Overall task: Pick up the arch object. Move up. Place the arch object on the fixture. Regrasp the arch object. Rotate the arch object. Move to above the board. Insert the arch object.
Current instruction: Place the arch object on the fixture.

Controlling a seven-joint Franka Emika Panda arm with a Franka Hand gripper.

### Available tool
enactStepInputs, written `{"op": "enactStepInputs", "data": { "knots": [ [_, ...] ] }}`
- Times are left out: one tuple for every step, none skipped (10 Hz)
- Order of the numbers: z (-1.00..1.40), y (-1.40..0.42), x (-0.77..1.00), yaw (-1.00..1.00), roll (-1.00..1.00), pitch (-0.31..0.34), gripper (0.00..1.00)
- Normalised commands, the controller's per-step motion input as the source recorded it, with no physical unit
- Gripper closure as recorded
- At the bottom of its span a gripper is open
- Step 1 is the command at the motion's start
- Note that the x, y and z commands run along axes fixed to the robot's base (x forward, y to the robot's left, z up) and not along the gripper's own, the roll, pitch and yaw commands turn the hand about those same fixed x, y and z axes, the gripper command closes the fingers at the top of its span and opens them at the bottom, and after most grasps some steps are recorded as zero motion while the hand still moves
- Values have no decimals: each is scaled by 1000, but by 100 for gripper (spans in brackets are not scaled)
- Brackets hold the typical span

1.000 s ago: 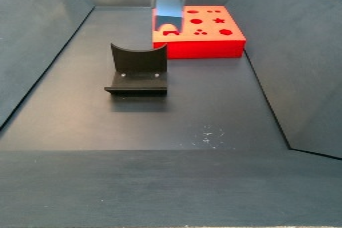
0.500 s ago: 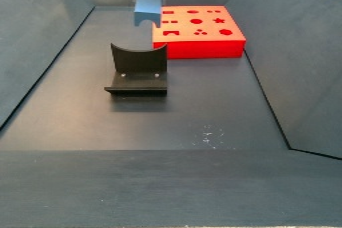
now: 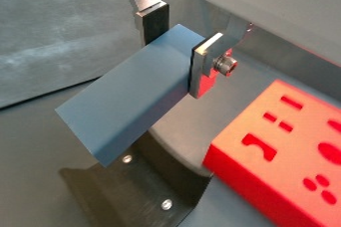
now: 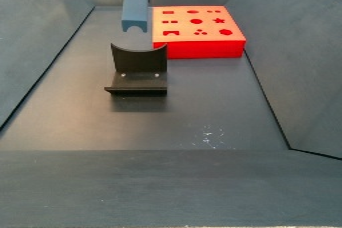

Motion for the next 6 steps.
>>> {"op": "enactStepInputs", "data": {
  "knots": [
    [-7, 43, 59, -105, -1000, 144, 100],
    [-5, 40, 53, -126, -1000, 134, 100],
    [-12, 38, 61, -139, -1000, 135, 100],
    [-20, 45, 88, -152, -817, 121, 100],
    [-20, 49, 91, -150, -703, 110, 100],
    [-18, 50, 89, -142, -476, 77, 100]
  ]
}}
